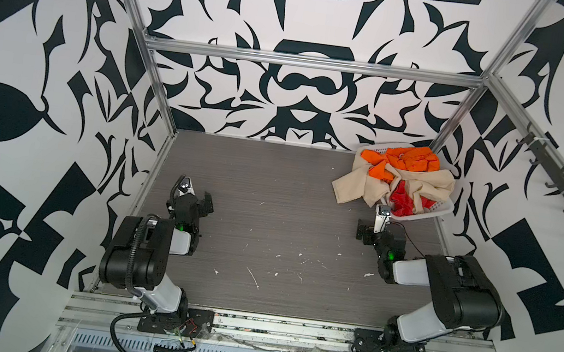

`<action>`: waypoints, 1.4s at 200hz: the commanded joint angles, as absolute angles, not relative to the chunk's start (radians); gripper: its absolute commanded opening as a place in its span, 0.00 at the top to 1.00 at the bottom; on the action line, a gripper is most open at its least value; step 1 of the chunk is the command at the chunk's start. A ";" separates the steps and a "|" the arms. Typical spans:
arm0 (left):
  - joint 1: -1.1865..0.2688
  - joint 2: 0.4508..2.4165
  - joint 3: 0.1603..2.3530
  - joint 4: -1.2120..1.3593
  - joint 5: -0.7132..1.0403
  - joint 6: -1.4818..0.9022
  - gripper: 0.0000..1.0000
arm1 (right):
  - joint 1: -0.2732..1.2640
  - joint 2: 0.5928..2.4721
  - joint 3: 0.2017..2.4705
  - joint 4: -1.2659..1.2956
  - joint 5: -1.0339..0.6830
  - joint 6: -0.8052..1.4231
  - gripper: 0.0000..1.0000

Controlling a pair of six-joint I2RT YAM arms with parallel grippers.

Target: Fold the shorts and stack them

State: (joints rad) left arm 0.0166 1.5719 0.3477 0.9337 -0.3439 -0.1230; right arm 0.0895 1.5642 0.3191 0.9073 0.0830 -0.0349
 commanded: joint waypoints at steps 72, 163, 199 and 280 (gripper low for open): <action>0.011 1.530 0.359 0.948 -0.336 -0.105 0.01 | 0.093 1.555 0.341 0.939 0.084 -0.041 0.00; -0.045 1.202 0.701 0.292 -0.011 -0.349 0.12 | 0.092 1.270 0.580 0.309 0.036 0.016 0.00; -0.144 1.328 0.839 0.175 0.009 -0.388 0.13 | 0.093 1.150 0.862 -0.180 -0.018 0.167 0.00; -0.227 1.548 1.030 0.107 0.082 -0.433 0.14 | -0.005 1.336 1.324 -0.527 -0.016 0.333 0.00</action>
State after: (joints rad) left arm -0.2260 1.5276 0.9833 0.1371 0.0498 -0.4015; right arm 0.0658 1.2587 1.2285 -0.3653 -0.0101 0.2596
